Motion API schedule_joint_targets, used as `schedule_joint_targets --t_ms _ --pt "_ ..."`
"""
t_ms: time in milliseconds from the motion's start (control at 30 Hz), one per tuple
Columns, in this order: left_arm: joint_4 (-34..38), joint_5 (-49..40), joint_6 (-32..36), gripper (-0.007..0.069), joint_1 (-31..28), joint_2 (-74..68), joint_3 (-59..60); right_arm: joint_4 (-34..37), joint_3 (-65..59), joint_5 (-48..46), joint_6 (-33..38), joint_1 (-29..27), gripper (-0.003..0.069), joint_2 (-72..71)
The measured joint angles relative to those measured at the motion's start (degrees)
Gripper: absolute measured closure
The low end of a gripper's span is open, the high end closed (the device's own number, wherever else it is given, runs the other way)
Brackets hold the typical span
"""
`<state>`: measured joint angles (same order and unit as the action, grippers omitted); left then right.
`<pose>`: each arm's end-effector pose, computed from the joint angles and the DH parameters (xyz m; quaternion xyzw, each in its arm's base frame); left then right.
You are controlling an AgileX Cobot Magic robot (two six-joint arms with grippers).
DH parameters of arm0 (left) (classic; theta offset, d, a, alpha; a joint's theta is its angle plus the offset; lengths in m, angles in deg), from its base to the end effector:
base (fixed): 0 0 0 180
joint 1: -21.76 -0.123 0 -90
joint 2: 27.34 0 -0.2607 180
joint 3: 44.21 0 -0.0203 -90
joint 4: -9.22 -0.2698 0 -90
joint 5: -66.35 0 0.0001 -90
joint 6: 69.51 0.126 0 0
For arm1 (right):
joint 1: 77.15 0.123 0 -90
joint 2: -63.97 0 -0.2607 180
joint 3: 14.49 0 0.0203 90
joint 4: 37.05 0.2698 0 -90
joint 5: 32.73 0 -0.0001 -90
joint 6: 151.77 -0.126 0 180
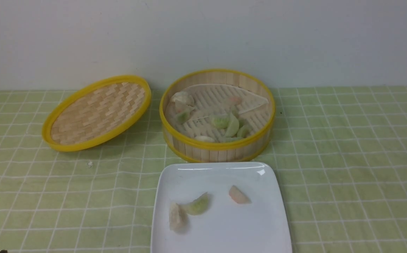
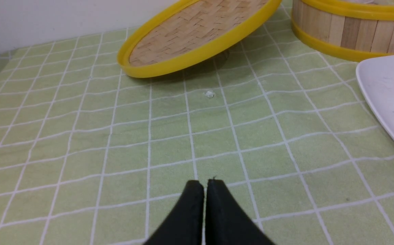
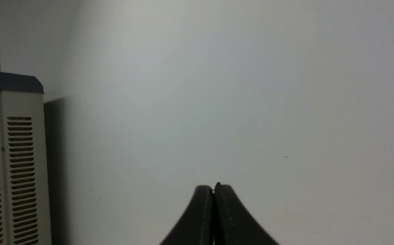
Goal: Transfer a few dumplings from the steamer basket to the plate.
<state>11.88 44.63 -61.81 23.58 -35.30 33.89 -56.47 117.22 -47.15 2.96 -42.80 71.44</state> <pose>0.1294 -0.0063 0.1594 0.0547 0.8059 0.0106 0.5894 0.0643 0.0312 0.3696 -0.1042 0.5601 0.2640 0.7783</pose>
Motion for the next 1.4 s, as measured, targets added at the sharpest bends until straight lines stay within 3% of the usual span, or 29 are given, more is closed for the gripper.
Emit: schedule_joint_targets --t_ms 600,700,933,1167,1300,1400 --pt "0.0 0.0 -0.05 0.0631 0.0 0.0 0.0 1.76 -1.0 1.81 0.03 0.0 0.0673 0.0" --pt "0.0 0.0 -0.05 0.0631 0.0 0.0 0.0 7.12 -3.07 4.36 4.24 0.0 0.0673 0.0" --pt "0.0 0.0 -0.05 0.0631 0.0 0.0 0.0 22.6 -7.17 5.45 21.39 0.0 0.0673 0.0" --pt "0.0 -0.05 -0.05 0.0631 0.0 0.0 0.0 23.87 -9.56 3.13 27.27 -0.1 0.0673 0.0" --pt "0.0 -0.05 -0.05 0.0631 0.0 0.0 0.0 23.16 -12.58 -0.96 27.68 -4.55 0.0673 0.0" --pt "0.0 -0.11 -0.05 0.0631 0.0 0.0 0.0 22.6 -17.06 -5.35 27.49 -13.23 0.0673 0.0"
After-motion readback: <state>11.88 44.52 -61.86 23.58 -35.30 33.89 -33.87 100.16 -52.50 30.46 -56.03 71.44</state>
